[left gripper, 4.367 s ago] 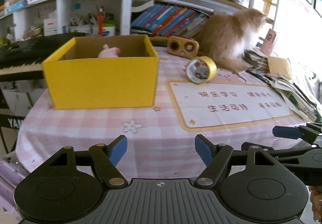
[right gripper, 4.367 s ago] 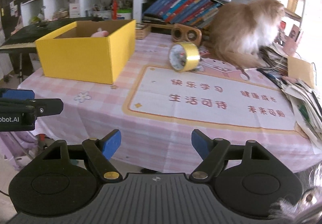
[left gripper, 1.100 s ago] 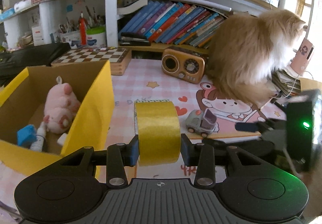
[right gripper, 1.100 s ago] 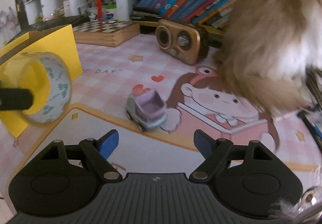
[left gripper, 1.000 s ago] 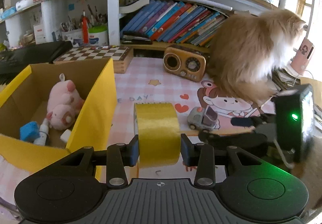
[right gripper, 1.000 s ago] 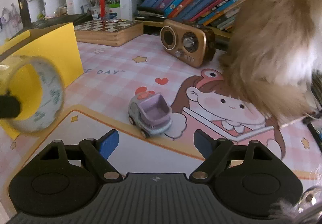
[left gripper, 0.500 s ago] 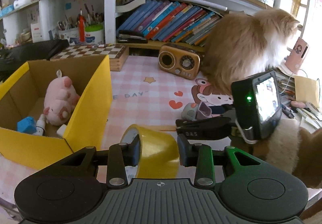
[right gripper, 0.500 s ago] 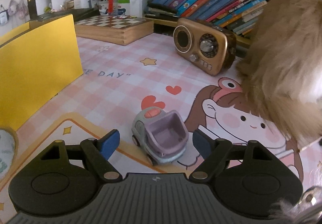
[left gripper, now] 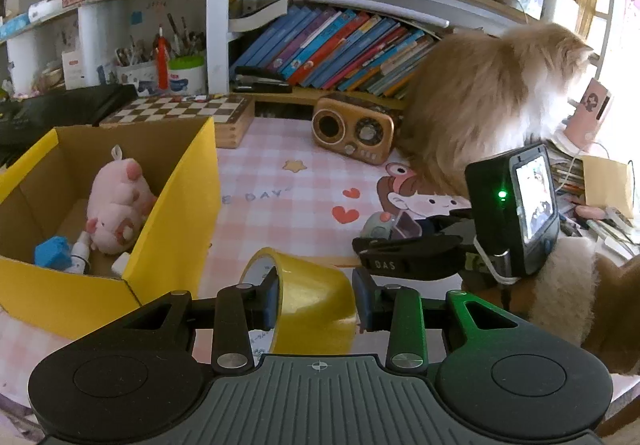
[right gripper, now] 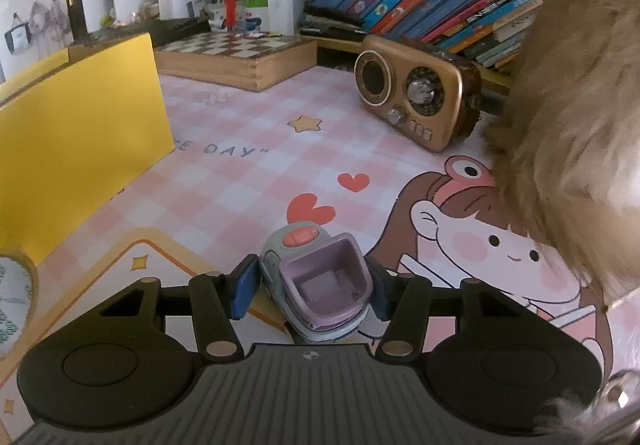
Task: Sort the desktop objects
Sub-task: 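Grasp the lavender toy car with the right gripper while the left lifts the tape, then carry the tape roll and toy car toward the yellow box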
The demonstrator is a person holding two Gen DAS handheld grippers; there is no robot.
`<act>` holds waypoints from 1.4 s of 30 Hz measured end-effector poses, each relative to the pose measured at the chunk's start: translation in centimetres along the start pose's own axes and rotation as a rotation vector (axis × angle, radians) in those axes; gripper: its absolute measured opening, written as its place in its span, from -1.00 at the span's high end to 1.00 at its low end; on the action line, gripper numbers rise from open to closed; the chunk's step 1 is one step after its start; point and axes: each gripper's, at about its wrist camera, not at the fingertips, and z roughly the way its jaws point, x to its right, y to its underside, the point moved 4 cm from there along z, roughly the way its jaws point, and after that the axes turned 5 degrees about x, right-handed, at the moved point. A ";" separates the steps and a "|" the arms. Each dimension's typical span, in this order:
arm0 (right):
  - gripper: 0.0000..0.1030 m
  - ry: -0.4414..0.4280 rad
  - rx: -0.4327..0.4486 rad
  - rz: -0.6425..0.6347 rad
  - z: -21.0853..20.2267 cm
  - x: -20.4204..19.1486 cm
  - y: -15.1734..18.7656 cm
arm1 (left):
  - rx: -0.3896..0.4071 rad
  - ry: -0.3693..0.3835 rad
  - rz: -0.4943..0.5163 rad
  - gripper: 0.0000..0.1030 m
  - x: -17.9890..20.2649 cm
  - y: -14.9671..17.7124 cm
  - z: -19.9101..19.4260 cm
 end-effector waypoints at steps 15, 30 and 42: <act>-0.01 0.033 0.049 0.091 -8.0 -1.0 0.7 | 0.062 0.082 -0.015 0.32 0.2 0.5 -2.6; -0.01 0.111 0.034 0.160 -16.5 -6.3 3.8 | 0.115 0.206 -0.007 0.32 -2.2 2.1 -7.4; -0.01 0.123 0.018 0.121 -19.3 -14.9 5.3 | 0.117 0.227 -0.033 0.32 -7.8 5.2 -12.8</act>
